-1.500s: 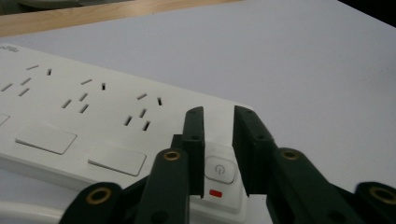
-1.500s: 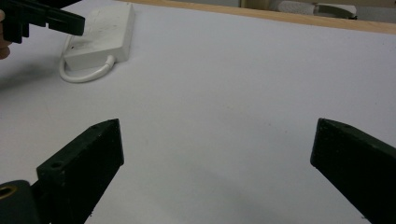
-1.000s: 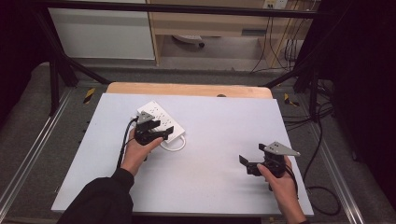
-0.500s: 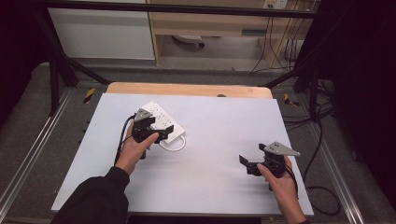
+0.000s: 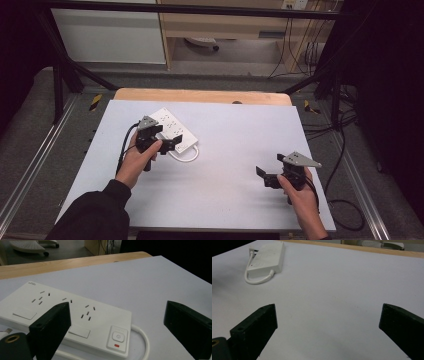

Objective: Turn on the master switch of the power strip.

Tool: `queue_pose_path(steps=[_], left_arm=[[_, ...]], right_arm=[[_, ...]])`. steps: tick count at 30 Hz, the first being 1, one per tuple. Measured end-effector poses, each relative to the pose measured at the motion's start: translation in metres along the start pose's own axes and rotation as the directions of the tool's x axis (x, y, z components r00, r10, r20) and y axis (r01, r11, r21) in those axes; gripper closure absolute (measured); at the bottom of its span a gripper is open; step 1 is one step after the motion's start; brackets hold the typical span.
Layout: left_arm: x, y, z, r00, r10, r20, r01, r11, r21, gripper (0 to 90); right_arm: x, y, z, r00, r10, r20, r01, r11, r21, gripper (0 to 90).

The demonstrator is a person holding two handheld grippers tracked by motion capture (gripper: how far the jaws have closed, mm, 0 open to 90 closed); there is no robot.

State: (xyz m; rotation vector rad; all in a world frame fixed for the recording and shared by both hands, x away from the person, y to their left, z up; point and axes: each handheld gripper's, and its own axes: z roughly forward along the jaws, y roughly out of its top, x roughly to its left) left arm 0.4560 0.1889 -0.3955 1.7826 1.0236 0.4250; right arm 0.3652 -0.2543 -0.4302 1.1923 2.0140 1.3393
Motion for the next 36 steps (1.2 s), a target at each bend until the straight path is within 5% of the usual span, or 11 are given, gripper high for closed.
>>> queue_pose_path(steps=[36], left_arm=[[0.019,-0.011,-0.08,0.9998,-0.017,-0.013,0.016,0.999,-0.041,6.7]], right_arm=[[0.0,-0.002,0.004,1.0,0.006,-0.003,-0.006,1.0,0.015,2.6]])
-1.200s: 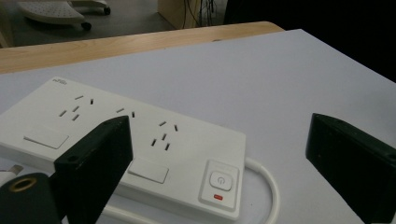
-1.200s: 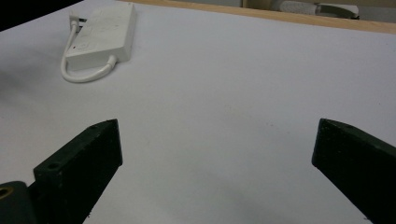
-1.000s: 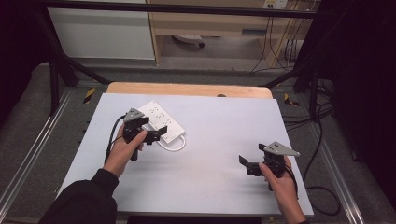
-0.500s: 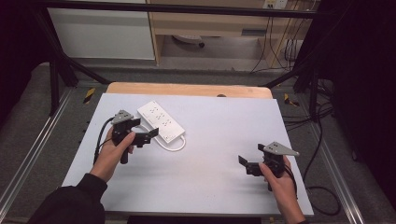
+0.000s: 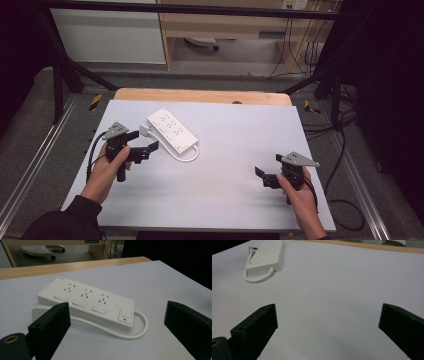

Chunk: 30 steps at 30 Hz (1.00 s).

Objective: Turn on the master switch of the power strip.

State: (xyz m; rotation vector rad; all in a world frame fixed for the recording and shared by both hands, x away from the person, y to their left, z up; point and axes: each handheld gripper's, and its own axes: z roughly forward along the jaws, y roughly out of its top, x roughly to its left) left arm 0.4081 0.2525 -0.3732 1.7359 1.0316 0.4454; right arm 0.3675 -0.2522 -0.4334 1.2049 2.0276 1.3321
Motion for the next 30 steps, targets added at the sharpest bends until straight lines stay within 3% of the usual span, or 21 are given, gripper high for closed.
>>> queue_pose_path(steps=[30], left_arm=[[0.019,-0.034,-0.046,0.9983,-0.029,-0.05,0.028,0.9995,-0.015,6.6]], right_arm=[[-0.002,-0.001,-0.002,0.9998,0.0,0.02,0.0,1.0,-0.02,2.6]])
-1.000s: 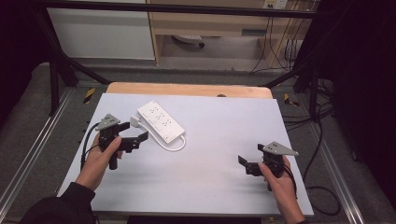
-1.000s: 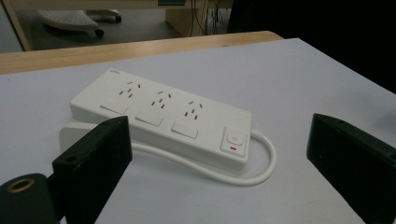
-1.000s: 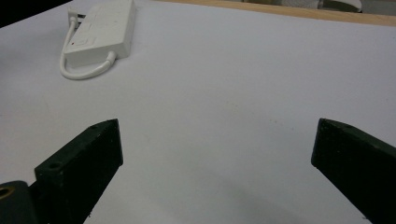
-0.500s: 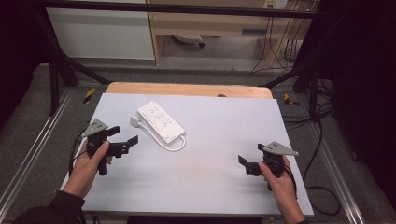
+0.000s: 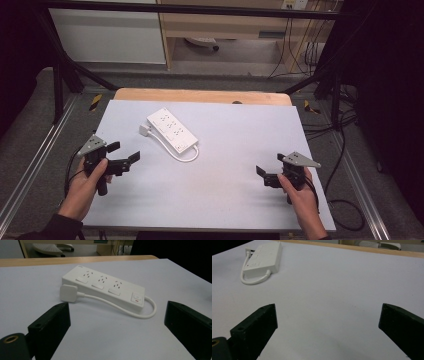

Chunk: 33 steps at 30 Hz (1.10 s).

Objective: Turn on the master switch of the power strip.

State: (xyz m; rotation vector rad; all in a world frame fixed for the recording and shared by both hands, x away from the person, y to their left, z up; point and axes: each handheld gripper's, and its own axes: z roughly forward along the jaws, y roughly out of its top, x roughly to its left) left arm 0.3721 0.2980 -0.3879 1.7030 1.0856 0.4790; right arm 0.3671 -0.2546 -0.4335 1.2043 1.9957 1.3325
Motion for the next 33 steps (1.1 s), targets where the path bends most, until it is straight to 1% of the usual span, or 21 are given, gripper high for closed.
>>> queue_pose_path(steps=[9,15,17,19,29,33], left_arm=[[0.003,-0.013,-0.012,1.0,-0.009,-0.001,0.009,0.9999,-0.009,6.5],[0.004,-0.02,-0.017,0.9999,-0.01,-0.004,0.01,0.9998,-0.017,6.8],[0.003,-0.022,-0.018,1.0,-0.004,-0.001,0.004,0.9998,-0.019,6.8],[0.002,-0.024,-0.019,1.0,-0.007,0.002,0.007,0.9997,-0.024,6.8],[-0.006,-0.033,-0.021,0.9998,0.008,0.019,-0.008,0.9997,-0.023,6.8],[-0.012,-0.036,-0.019,0.9993,0.027,0.025,-0.026,0.9995,-0.017,6.8]], right_arm=[[-0.001,0.0,0.0,1.0,-0.005,0.004,0.005,1.0,-0.004,2.7],[-0.001,0.0,-0.001,1.0,-0.003,0.006,0.003,1.0,-0.005,2.7],[-0.001,0.0,-0.001,1.0,-0.004,0.007,0.004,1.0,-0.005,2.7],[-0.001,0.0,-0.001,1.0,-0.004,0.007,0.004,1.0,-0.008,2.7],[-0.002,-0.001,-0.001,1.0,-0.004,0.009,0.004,1.0,-0.008,2.7],[-0.002,-0.001,-0.001,1.0,-0.002,0.01,0.002,1.0,-0.006,2.7]])
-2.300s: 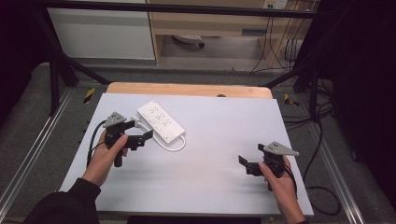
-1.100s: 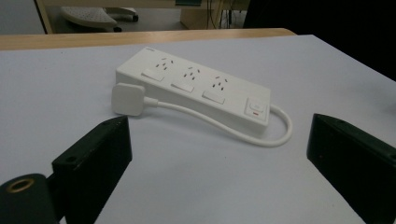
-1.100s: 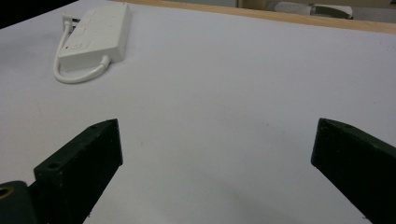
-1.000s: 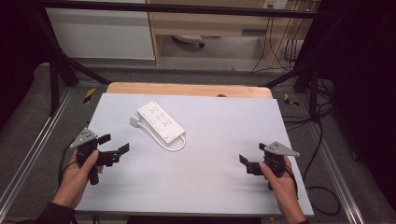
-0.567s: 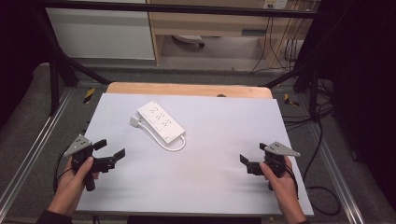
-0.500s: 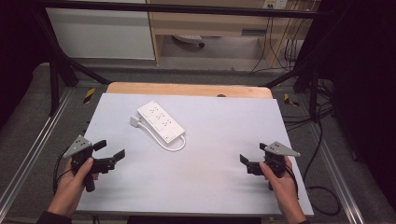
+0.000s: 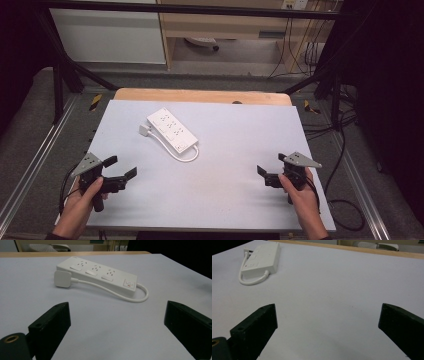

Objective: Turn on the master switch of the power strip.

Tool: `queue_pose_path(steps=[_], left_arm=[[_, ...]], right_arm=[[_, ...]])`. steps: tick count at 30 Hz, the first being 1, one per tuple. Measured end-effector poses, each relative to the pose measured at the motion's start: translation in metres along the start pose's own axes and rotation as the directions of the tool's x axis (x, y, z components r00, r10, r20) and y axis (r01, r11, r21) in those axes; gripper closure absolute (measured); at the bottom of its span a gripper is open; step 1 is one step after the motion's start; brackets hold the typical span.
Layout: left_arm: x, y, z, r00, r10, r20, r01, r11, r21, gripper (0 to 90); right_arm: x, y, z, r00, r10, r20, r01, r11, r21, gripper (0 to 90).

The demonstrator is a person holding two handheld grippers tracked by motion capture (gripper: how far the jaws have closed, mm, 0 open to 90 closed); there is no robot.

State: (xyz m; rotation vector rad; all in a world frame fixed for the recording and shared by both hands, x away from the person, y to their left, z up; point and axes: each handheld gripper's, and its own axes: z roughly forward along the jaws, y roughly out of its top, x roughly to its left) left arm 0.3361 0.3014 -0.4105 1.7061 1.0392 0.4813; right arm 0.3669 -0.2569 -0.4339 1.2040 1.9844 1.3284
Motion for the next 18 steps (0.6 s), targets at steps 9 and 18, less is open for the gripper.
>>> queue_pose_path(steps=[9,18], left_arm=[[-0.01,-0.01,0.007,0.9995,0.03,0.014,-0.03,0.9992,0.028,6.9],[-0.009,-0.018,0.013,0.9993,0.032,-0.017,-0.031,0.9988,0.039,7.3]], right_arm=[[-0.001,-0.001,0.001,0.9999,0.003,0.011,-0.003,1.0,0.014,2.7],[-0.006,-0.013,0.018,0.9955,0.015,0.094,-0.029,0.989,0.142,3.4]])
